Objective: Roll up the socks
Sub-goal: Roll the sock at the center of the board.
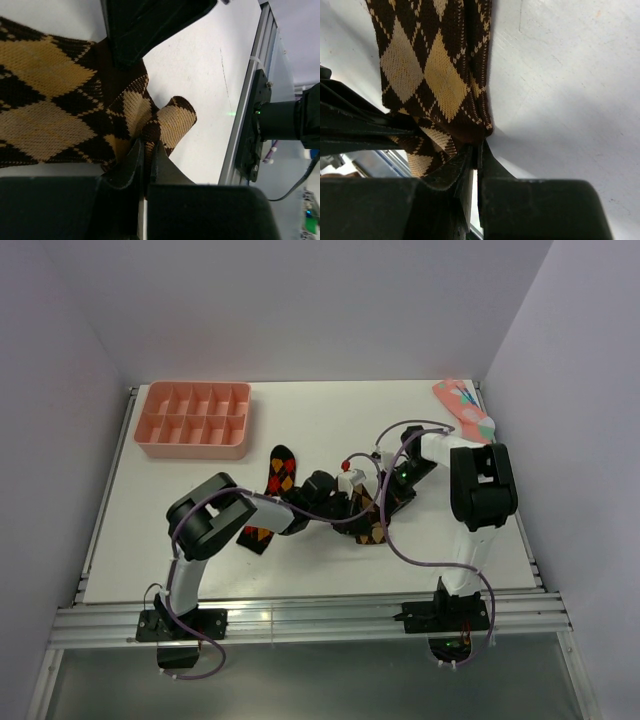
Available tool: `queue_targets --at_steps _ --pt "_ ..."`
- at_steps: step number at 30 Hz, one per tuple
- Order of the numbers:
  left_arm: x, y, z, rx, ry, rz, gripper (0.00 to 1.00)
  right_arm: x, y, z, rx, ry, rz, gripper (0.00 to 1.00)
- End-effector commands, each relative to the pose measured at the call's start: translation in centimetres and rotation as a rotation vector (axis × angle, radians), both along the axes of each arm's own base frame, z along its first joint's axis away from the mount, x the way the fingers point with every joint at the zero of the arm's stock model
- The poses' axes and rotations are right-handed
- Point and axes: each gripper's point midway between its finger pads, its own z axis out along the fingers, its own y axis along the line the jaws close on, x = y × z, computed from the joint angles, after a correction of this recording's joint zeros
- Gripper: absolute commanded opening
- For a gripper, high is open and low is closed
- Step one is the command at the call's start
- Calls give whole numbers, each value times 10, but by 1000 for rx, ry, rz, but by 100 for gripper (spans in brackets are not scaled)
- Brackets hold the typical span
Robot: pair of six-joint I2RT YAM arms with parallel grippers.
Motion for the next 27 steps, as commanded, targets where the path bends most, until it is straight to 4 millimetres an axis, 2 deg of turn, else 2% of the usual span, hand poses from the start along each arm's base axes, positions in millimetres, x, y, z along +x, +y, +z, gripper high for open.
queue_targets --at_steps 1,11,15,19,21,27 --pt "-21 29 -46 145 212 3 0 22 -12 1 -68 -144 -2 4" --pt "-22 32 -59 218 367 7 0 23 -11 4 -47 -203 23 6" --pt "-25 38 -66 299 411 10 0 26 -5 9 -5 -233 32 19" --pt "-26 40 -67 341 453 15 0 36 -1 20 45 -304 44 39" --pt "-27 42 -70 363 474 22 0 41 -1 28 69 -335 31 42" --pt "-27 54 -73 393 541 40 0 51 -7 49 115 -421 -11 42"
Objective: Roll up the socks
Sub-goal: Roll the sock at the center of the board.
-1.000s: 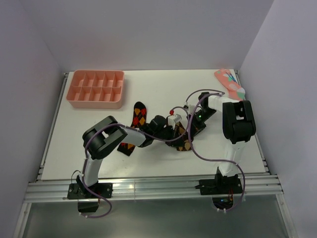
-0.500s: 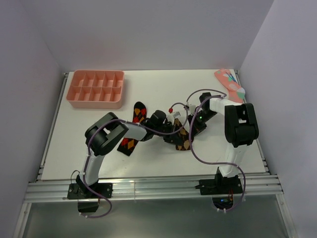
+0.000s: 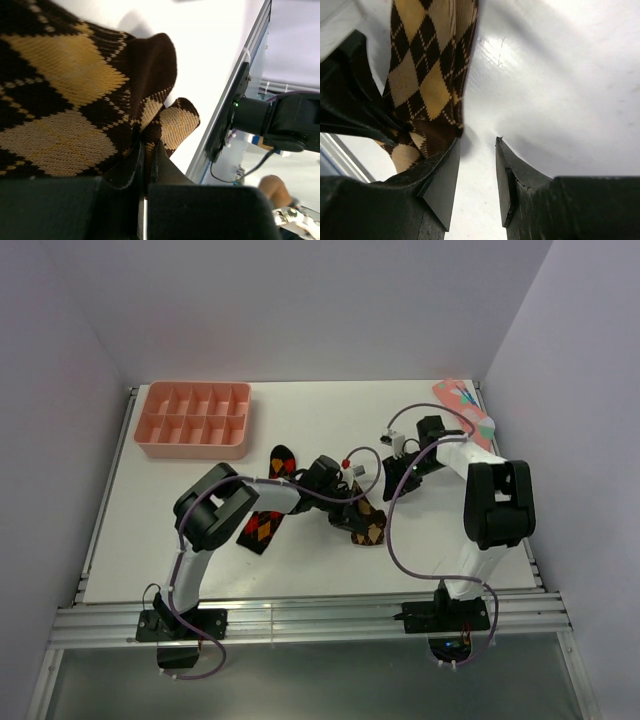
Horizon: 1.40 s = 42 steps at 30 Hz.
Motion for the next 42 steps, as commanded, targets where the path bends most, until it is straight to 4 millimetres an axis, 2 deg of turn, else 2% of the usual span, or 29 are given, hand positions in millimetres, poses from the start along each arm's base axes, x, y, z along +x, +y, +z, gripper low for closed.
queue_targets --at_steps 1,3,6,8,12,15,17,18,21,26,34,42 --pt "-25 46 -63 256 170 21 0 12 -5 24 61 -133 -5 42" --pt "-27 47 -63 257 188 21 0 12 -9 38 74 -197 0 42" --pt "-24 48 -64 249 216 25 0 -1 -14 51 83 -290 74 43" --pt "-23 48 -63 245 231 23 0 -10 -11 62 100 -341 118 43" --pt "-22 46 -61 247 267 11 0 -33 -4 72 121 -403 241 45" --pt "-22 46 -61 245 285 5 0 -56 1 64 111 -422 327 45" --pt "-22 50 -62 254 302 6 0 -62 10 66 87 -489 386 47" --pt "-22 51 -63 256 312 7 0 -73 16 56 64 -480 423 47" --pt "-21 52 -63 261 328 9 0 -81 30 52 33 -535 503 48" --pt "-21 53 -61 261 348 9 0 -91 43 45 7 -549 569 49" --pt "-21 54 -63 261 368 1 0 -107 60 22 -44 -539 681 50" --pt "-19 54 -63 253 372 -1 0 -111 69 7 -88 -533 725 51"
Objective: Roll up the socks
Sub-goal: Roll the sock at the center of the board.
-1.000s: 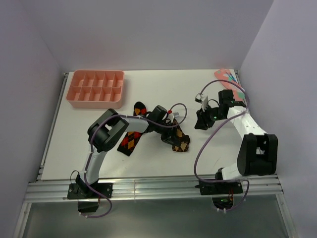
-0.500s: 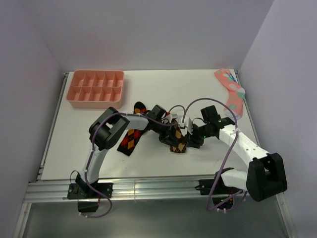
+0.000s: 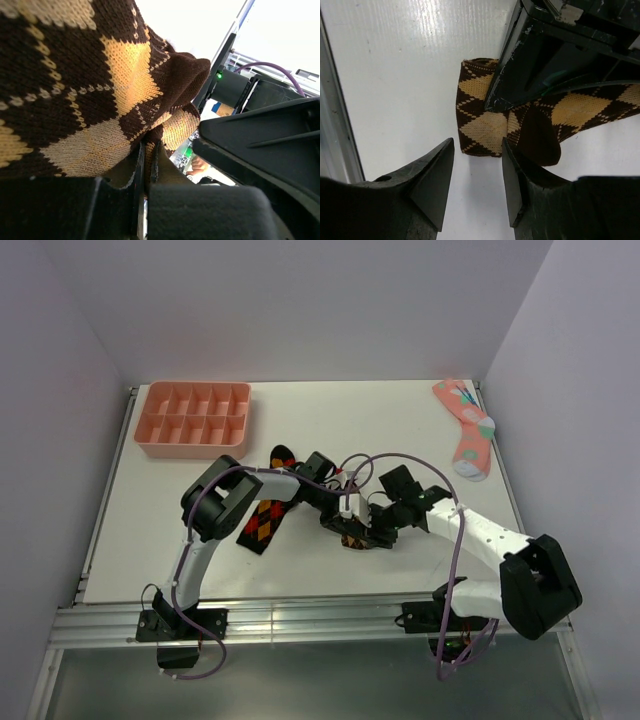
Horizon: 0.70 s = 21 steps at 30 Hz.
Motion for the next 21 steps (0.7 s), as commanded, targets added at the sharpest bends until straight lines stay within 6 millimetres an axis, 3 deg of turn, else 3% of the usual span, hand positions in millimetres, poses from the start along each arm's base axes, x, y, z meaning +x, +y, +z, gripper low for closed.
queue_targets --at_steps 1,16,21 --pt "-10 27 -59 203 31 27 0 7 4 -7 -18 -52 0 51" --pt "-9 28 -58 174 41 27 0 8 8 -34 -108 -30 10 51" --pt "-9 28 -56 154 50 34 0 10 8 -36 -119 -24 -9 46"
